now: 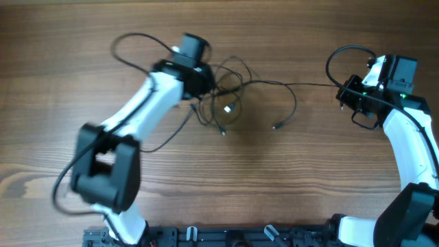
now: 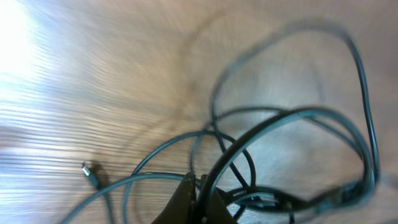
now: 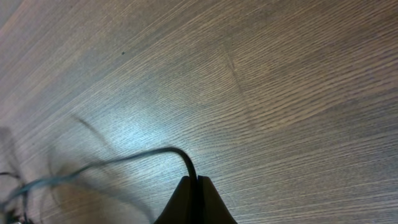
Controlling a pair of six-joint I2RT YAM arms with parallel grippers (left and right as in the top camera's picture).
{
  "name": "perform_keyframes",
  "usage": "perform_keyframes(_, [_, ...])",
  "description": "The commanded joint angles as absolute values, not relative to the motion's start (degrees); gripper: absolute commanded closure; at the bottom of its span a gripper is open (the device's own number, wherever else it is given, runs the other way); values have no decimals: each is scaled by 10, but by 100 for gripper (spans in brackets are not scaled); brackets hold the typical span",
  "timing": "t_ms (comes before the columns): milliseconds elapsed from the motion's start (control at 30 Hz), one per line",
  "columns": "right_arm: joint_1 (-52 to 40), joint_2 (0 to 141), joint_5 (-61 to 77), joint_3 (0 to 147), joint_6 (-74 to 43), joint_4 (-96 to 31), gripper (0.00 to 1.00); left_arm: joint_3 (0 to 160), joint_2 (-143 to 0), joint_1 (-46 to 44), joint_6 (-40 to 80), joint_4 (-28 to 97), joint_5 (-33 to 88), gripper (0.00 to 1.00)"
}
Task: Untangle cables
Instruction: 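Pull the left gripper up-left, stretching the cable toward the right gripper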
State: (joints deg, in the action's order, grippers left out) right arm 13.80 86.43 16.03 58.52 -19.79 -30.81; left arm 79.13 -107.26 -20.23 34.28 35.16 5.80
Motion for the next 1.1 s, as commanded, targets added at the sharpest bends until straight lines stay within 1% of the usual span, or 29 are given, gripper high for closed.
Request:
perform_keyframes(0, [137, 859, 130, 585, -190, -305, 96, 799, -1008, -145, 330, 374, 40, 96])
perform_keyframes(167, [137, 859, 109, 585, -191, -305, 96, 799, -975, -74, 330, 407, 40, 96])
perform_keyframes(567, [137, 859, 72, 585, -191, -305, 96, 799, -970, 82, 329, 497, 40, 96])
perform_keyframes(733, [137, 860, 44, 585, -195, -305, 96, 798, -971, 117, 330, 511, 40, 96])
perform_keyframes(900, [137, 861, 25, 585, -196, -305, 96, 795, -971, 121, 307, 513, 36, 96])
perform_keyframes(1067, [137, 887, -100, 585, -213, -304, 96, 793, -972, 121, 304, 511, -35, 96])
